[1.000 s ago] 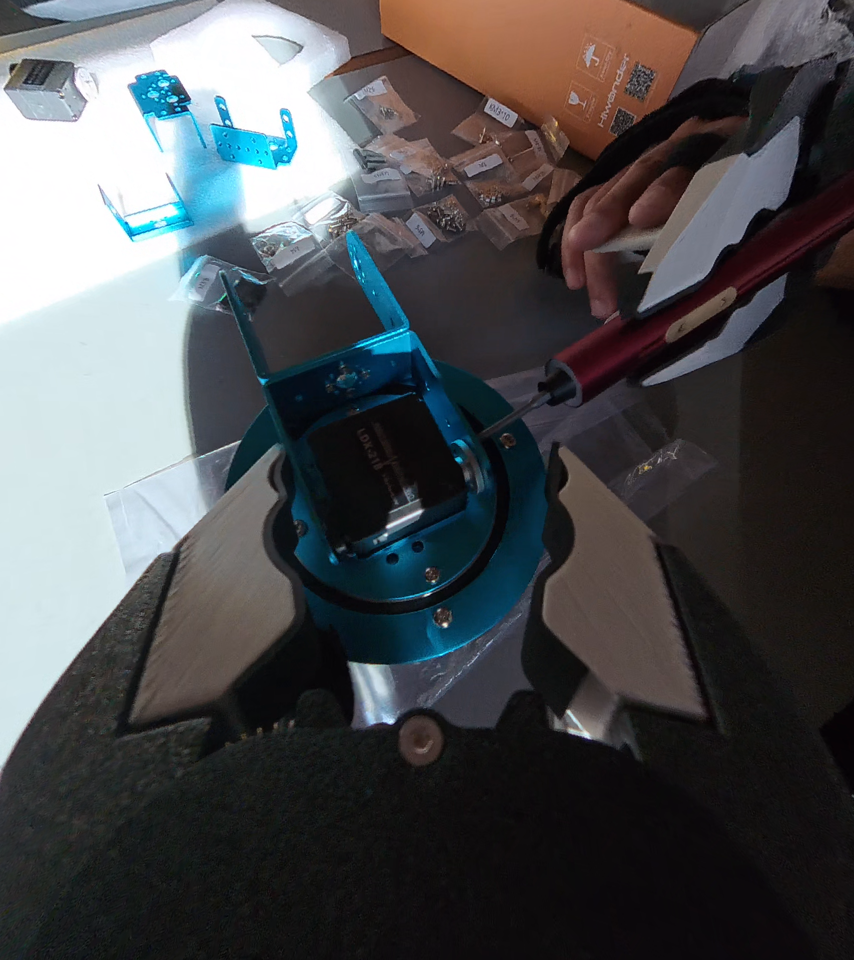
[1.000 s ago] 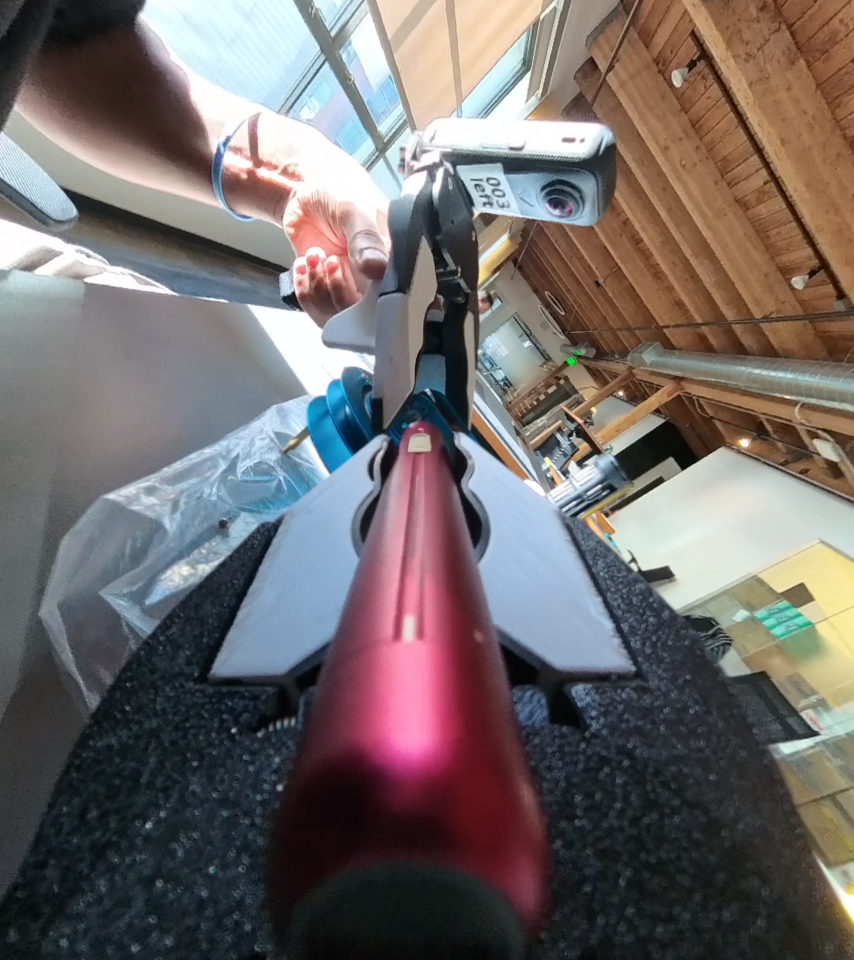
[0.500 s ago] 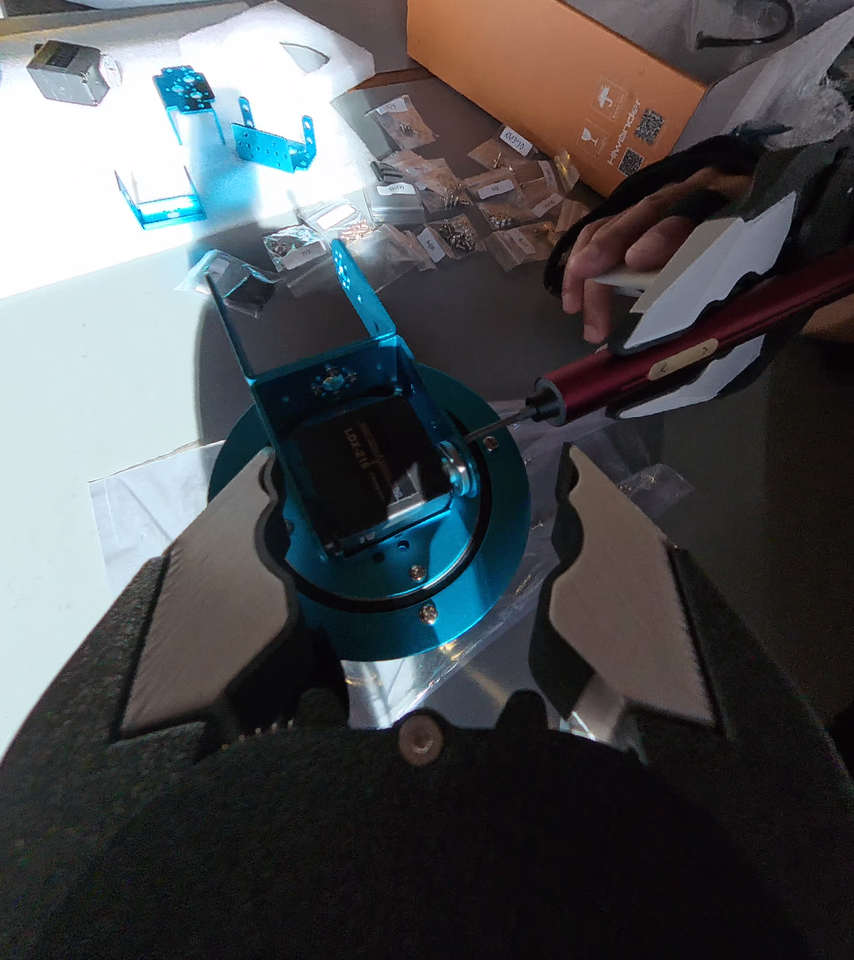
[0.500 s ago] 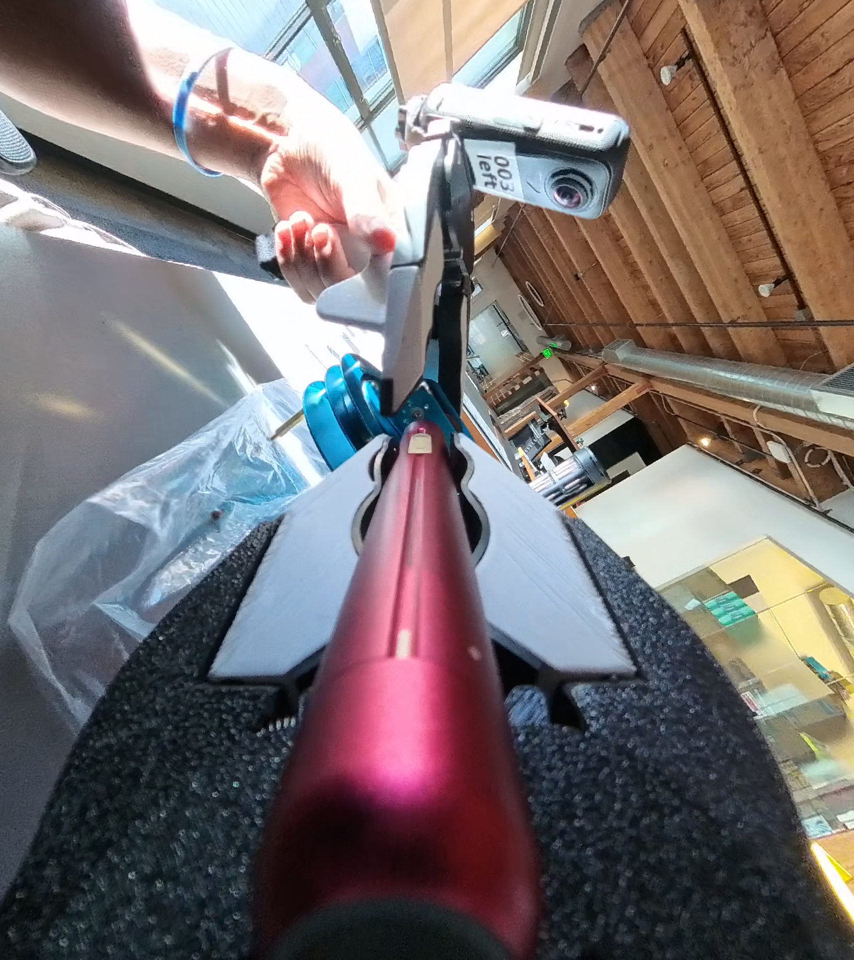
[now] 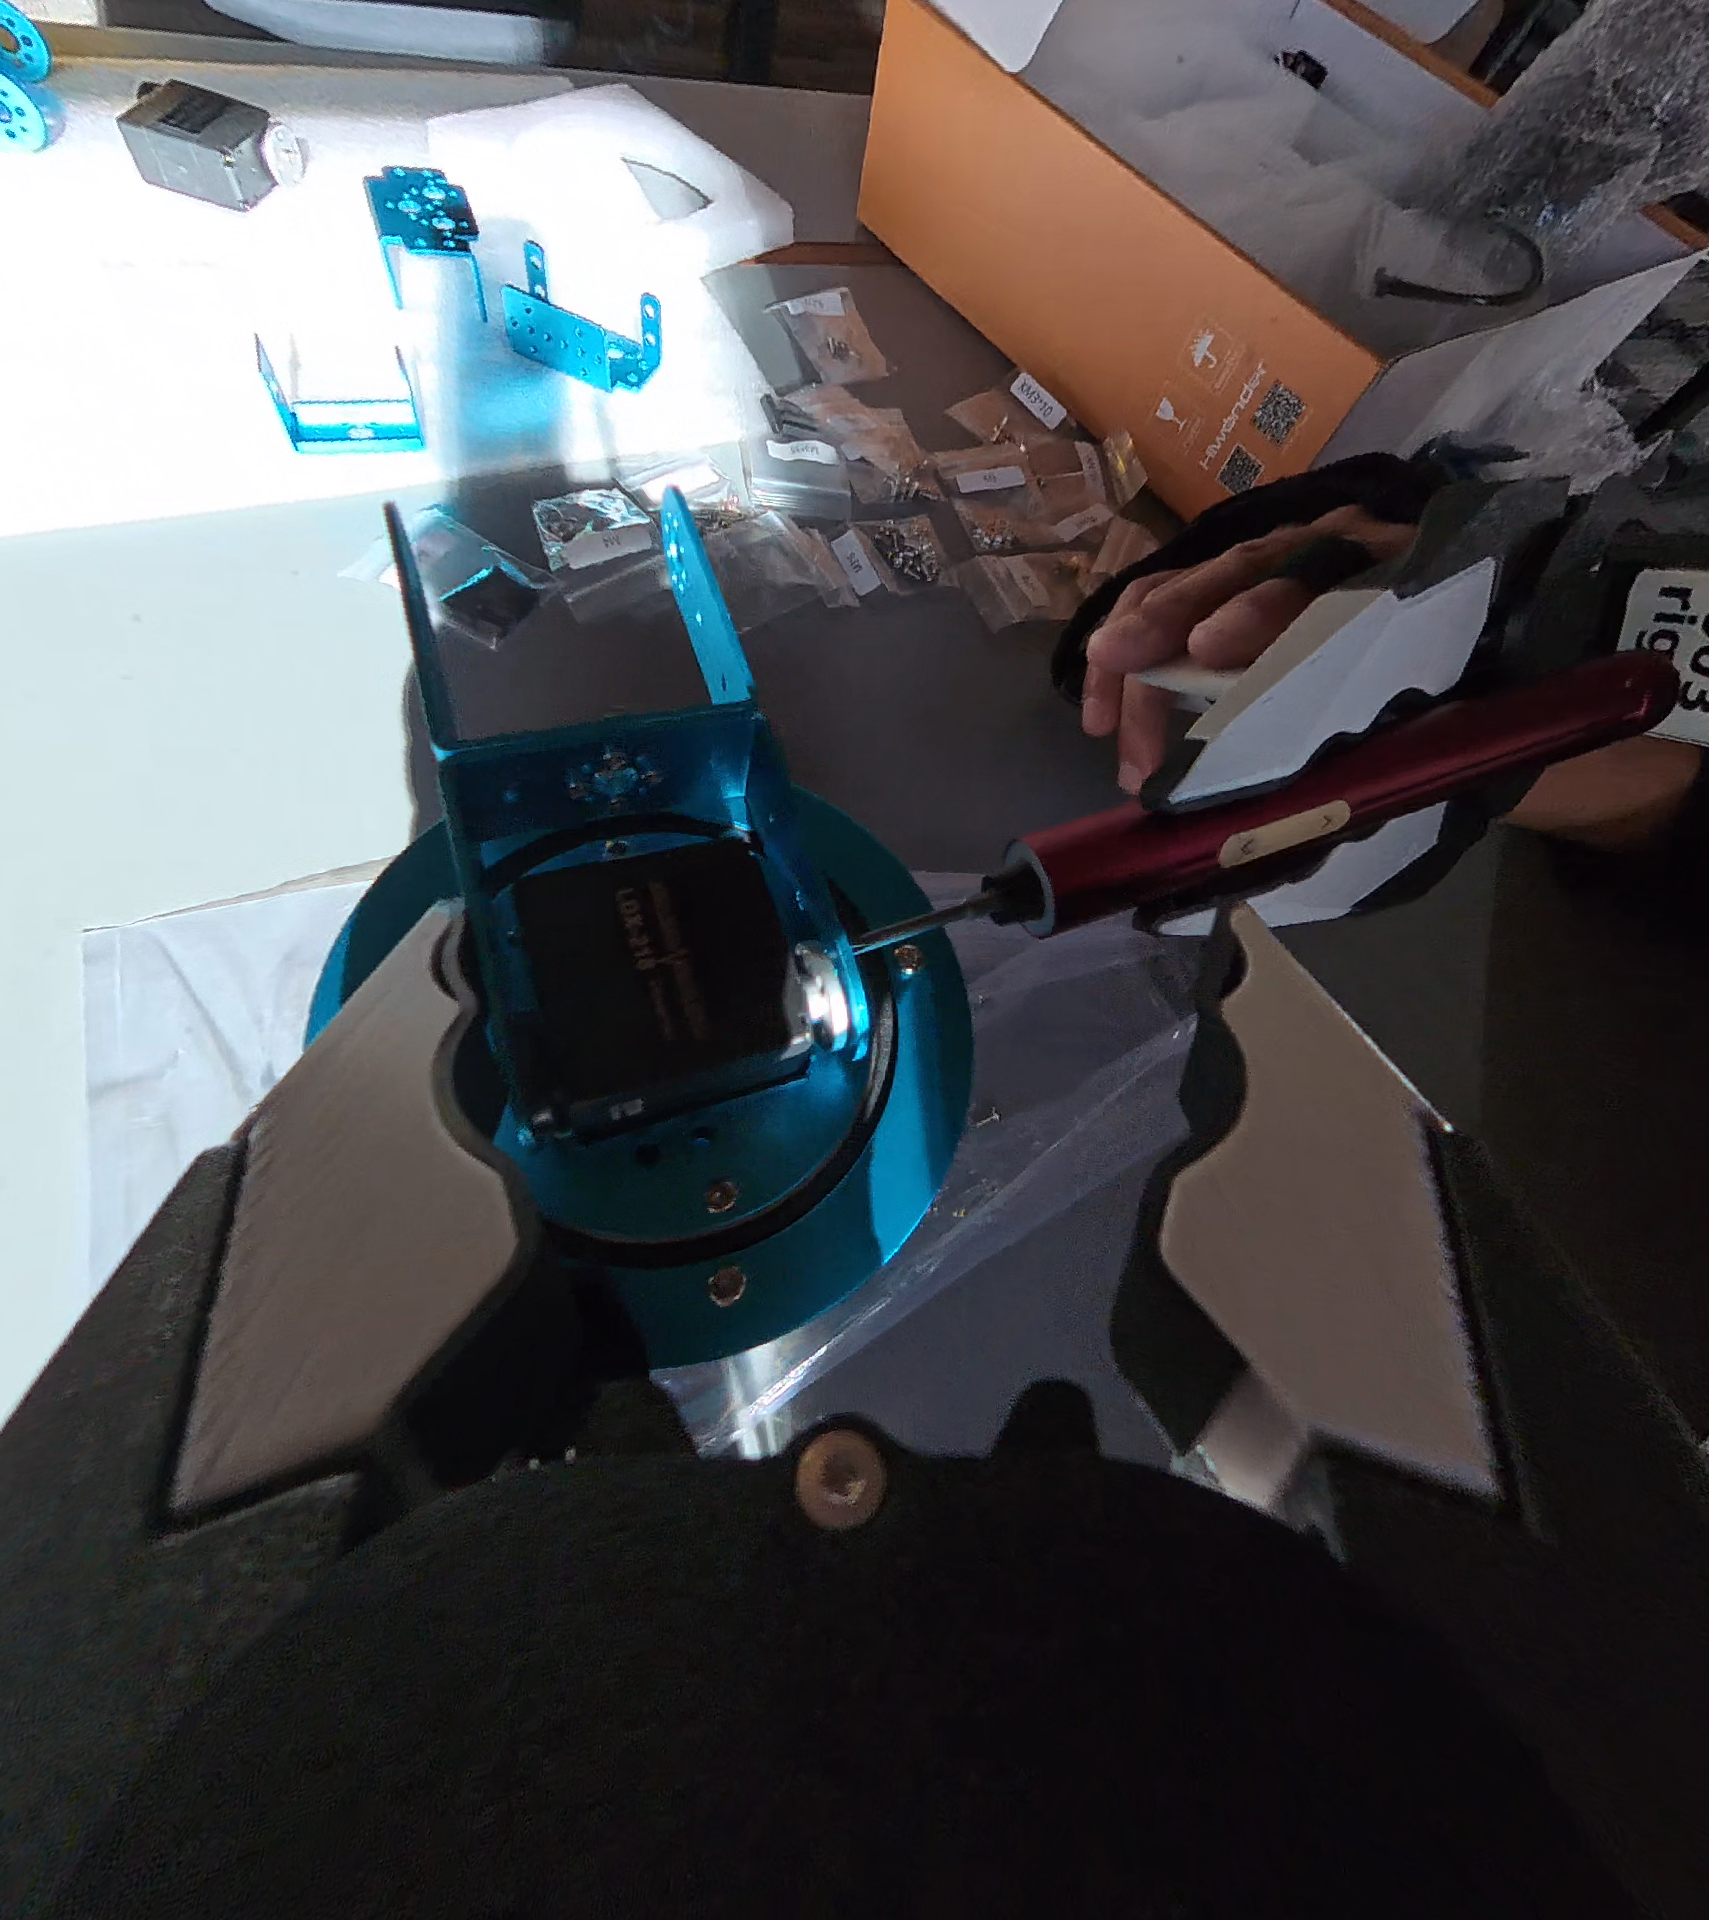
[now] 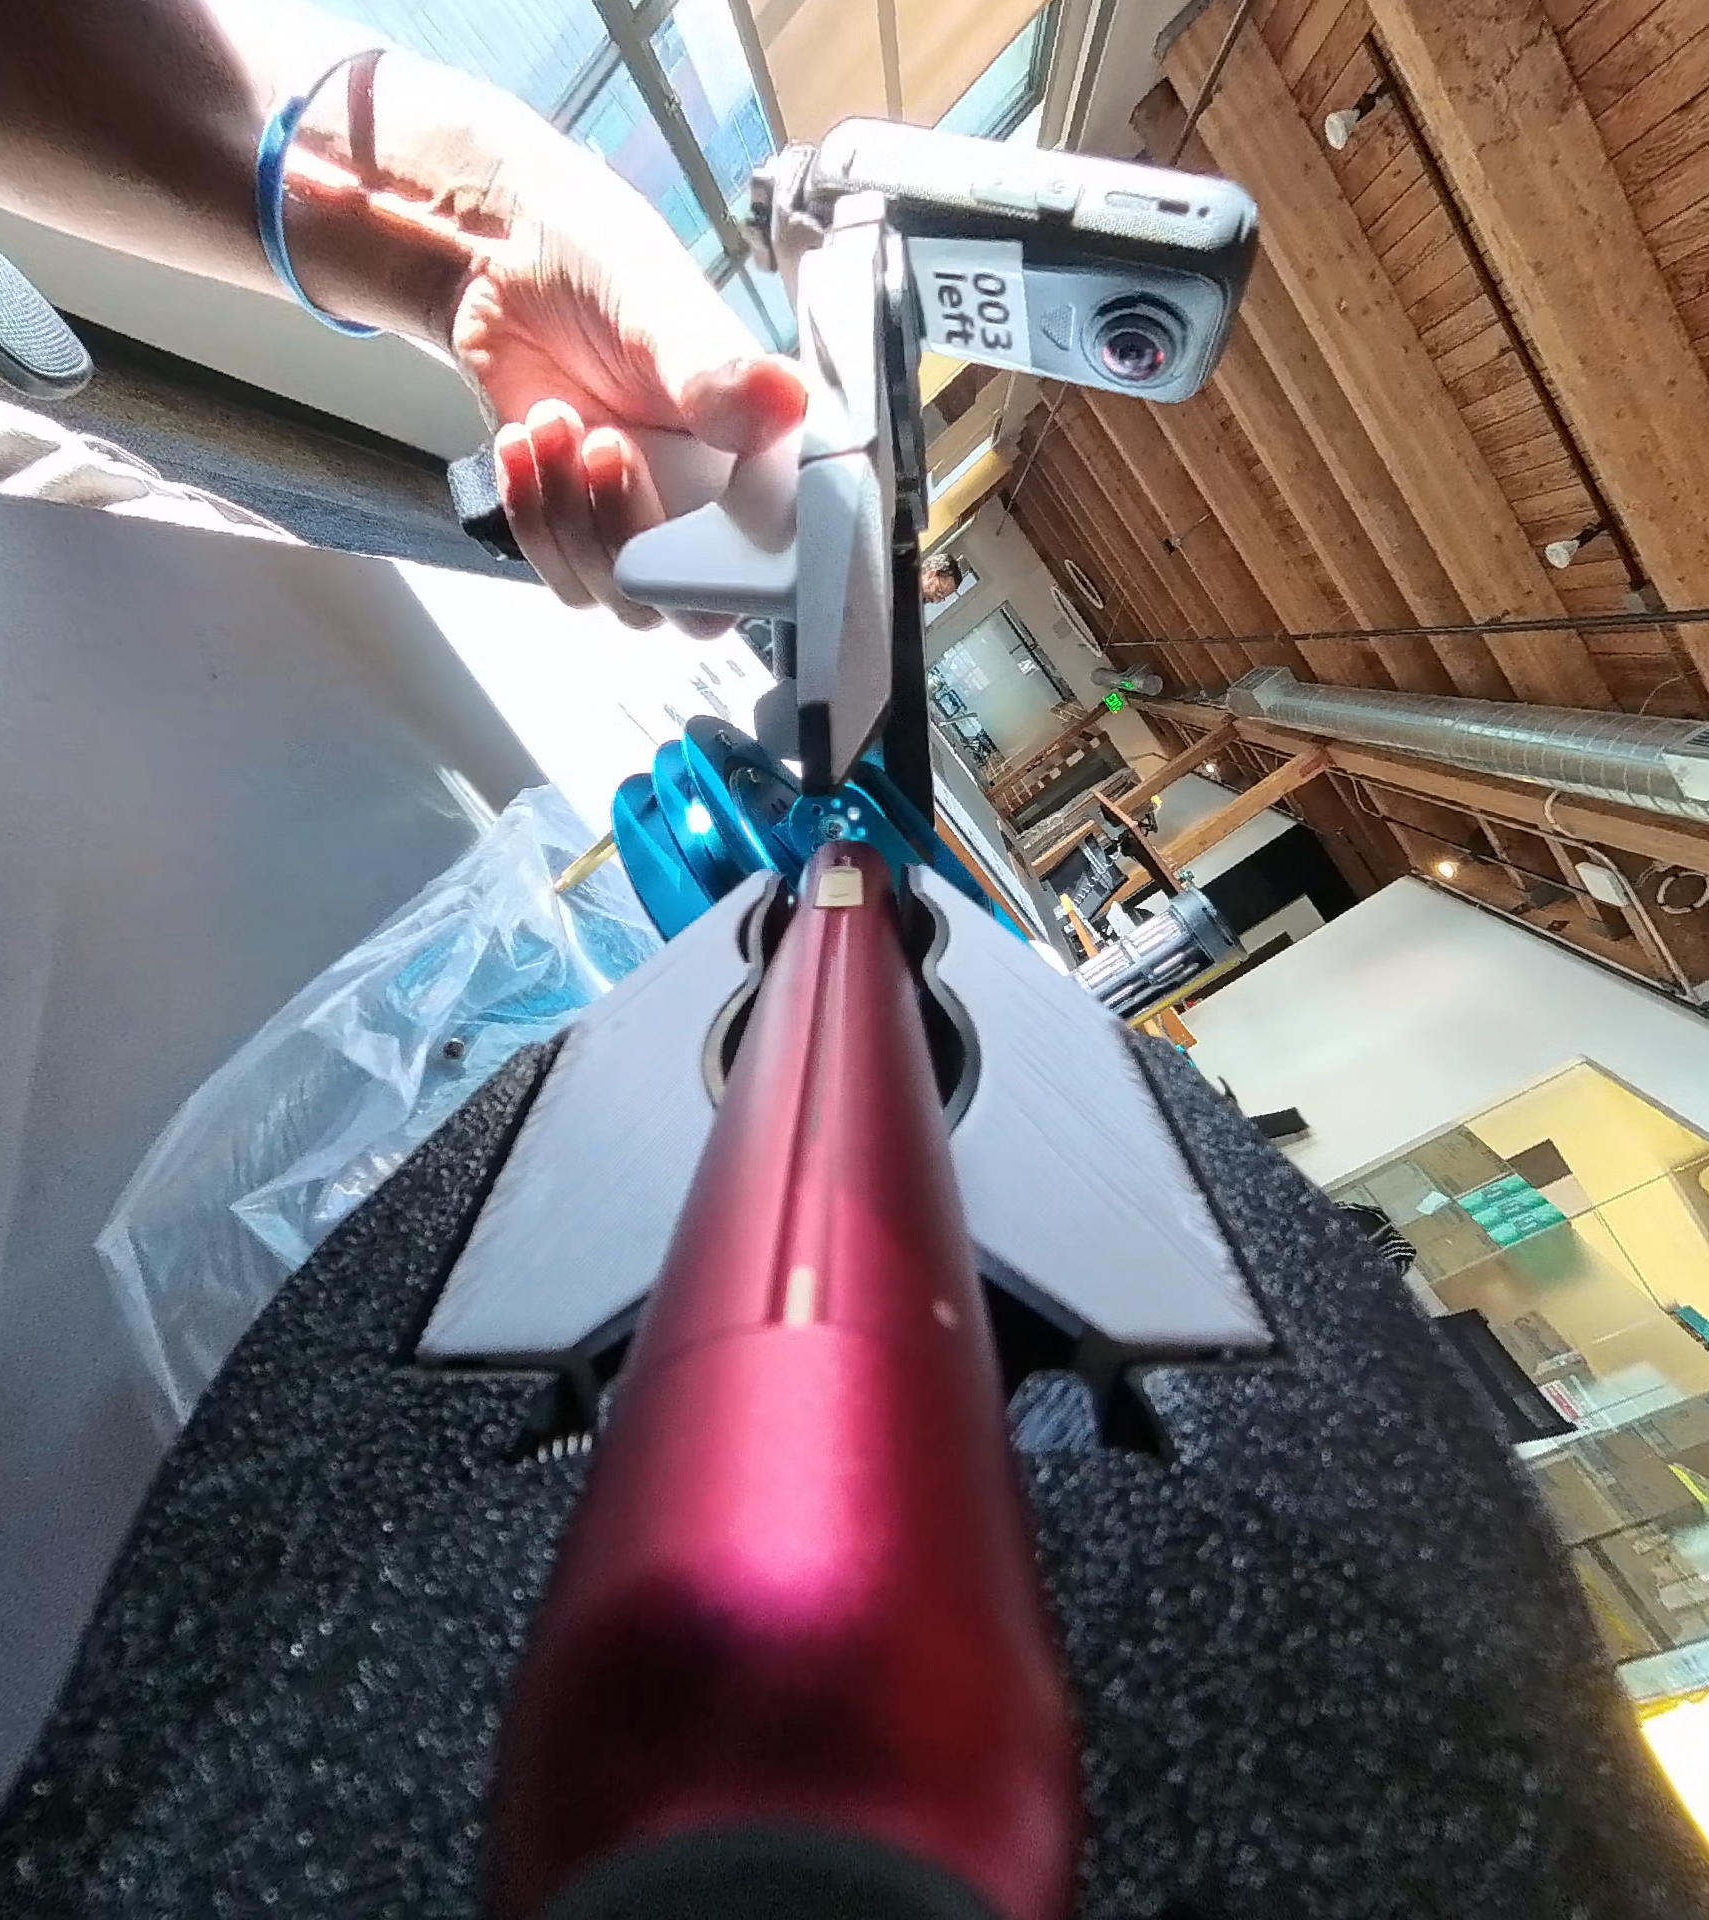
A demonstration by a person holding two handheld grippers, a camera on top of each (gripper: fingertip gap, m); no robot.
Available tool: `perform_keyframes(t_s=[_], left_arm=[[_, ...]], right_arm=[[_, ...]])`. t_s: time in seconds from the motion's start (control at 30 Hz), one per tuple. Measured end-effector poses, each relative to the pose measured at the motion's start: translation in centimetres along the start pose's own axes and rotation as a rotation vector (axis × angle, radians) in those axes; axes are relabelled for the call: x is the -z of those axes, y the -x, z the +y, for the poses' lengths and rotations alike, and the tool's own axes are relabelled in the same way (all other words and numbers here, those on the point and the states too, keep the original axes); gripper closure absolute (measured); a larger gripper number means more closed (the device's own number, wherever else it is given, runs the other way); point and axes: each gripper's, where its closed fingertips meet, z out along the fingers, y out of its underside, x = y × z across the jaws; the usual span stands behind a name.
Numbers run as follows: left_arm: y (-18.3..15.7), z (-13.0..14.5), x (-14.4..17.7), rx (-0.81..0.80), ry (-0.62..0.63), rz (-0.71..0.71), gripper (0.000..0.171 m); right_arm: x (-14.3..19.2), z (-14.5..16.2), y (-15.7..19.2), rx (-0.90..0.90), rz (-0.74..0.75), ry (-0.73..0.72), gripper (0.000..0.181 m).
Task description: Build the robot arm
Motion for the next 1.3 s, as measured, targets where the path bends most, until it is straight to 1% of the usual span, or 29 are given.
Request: perform_keyframes(t_s=[0.1,0.27,0.43,1.3], left_arm=[[-0.06,0.12,-0.27,0.005,0.015,-0.027,0.032],[-0.04,-0.04,-0.53,0.034,0.016,-0.052,0.029],[0.09,0.07,-0.86,0.016,0.014,-0.107,0.025],[0.14,0.34,-0.88,-0.026,0.023,-0.118,0.025]], right_arm=[[-0.04,-0.03,0.10,0.006,0.001,0.004,0.160],[-0.07,-0.04,0.17,0.017,0.007,0.009,0.159],[-0.10,-0.04,0.26,0.032,0.011,0.015,0.159],[-0.23,0.16,0.43,0.073,0.022,0.035,0.159]])
